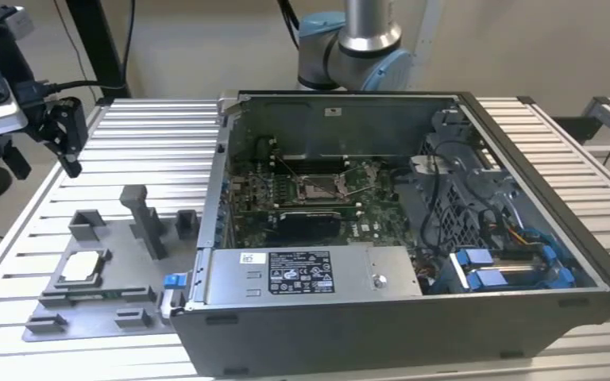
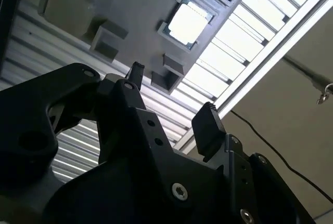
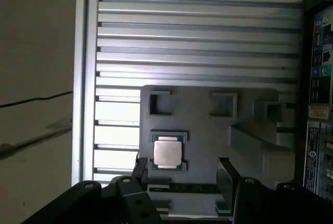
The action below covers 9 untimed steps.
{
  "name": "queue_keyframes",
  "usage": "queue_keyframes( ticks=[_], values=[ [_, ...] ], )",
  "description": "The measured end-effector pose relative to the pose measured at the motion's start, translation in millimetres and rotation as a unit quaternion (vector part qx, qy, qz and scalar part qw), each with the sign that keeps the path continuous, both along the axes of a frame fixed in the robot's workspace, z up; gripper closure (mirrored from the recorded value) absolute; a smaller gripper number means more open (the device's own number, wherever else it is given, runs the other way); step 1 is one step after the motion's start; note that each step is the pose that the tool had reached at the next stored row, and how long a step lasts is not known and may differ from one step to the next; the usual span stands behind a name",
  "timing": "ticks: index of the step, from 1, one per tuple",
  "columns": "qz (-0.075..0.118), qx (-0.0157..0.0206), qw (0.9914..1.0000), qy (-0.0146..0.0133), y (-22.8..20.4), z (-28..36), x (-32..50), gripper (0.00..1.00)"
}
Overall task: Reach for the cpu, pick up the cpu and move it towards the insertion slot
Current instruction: 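Pick up the cpu and move it towards the insertion slot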
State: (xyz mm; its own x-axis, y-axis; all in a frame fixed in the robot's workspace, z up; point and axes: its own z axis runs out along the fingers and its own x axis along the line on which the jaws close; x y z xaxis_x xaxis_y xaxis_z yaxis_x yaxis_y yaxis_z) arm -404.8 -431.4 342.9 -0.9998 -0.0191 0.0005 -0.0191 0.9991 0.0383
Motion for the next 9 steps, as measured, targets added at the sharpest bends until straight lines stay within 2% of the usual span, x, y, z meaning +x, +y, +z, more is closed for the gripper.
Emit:
queue_keyframes(
  ticks=[9],
  values=[
    [0.0,-0.0001,1.0,-0.0001,0.0,-14.5,-2.8,0.0]
  ],
)
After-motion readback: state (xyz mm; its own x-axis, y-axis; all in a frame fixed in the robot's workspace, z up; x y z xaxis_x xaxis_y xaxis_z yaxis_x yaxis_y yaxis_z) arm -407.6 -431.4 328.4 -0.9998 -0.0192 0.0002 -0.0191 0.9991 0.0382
